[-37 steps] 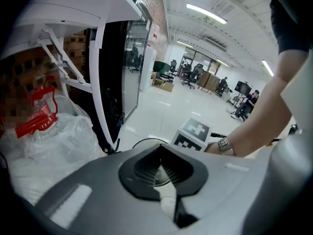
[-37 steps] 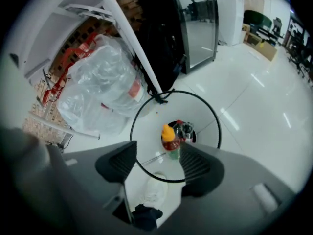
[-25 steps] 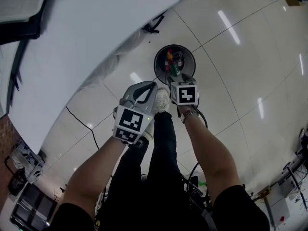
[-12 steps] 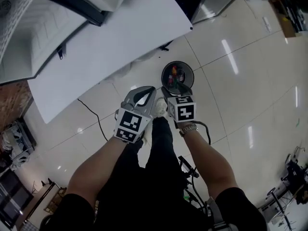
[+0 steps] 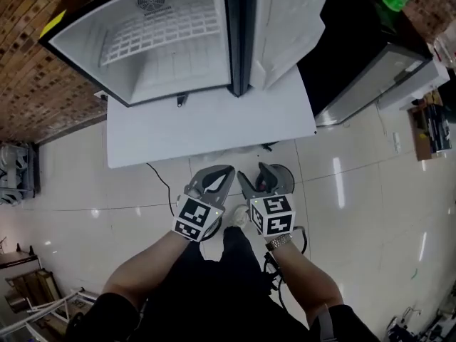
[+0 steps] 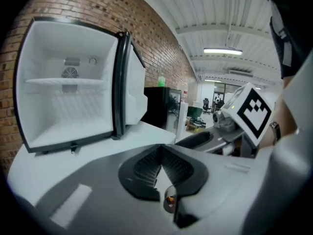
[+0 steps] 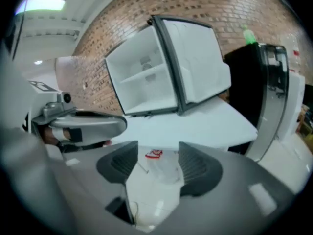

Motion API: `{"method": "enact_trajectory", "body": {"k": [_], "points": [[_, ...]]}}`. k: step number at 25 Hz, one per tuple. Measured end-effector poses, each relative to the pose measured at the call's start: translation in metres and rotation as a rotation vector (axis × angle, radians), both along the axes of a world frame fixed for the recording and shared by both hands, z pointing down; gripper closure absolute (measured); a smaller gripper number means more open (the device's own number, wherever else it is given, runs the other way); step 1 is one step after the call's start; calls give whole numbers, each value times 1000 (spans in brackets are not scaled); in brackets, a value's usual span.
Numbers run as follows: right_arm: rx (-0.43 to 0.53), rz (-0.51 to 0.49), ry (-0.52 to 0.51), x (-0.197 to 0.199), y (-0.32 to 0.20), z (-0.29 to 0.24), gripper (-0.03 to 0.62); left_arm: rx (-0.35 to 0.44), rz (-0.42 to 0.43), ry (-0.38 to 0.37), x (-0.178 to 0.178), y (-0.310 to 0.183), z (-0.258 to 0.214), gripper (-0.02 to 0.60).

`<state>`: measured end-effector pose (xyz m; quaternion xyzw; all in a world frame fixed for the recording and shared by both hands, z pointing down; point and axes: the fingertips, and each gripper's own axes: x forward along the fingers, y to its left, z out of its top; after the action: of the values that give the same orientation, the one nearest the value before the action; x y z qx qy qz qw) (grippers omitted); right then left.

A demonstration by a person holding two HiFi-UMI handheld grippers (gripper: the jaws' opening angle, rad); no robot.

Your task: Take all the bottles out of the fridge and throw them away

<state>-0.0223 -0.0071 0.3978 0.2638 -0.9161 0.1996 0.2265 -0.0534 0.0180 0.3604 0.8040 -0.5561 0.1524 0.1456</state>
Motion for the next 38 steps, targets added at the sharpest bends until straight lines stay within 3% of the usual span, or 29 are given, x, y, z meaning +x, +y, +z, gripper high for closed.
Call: {"method": "enact_trajectory", "body": {"k": [8,15,20,25,38], "points": [[184,-105,-98,-84,49,-122,352,154,-121,11,-93,49,-93,578],[321,-140,-158,-132,77,-194,405,223,-235,-5,-159,91,-140,577],[380,-141,-177,-148,96,-221,475,279,-246,-1,-177,111,-169,578],[410,-116,-174,-155,103,-233,587,313,-246,4,-189,118,-189,577],[454,-128,-176,-174,95,-250,592,365,-227,-1,-196,110,-208,578]]}}
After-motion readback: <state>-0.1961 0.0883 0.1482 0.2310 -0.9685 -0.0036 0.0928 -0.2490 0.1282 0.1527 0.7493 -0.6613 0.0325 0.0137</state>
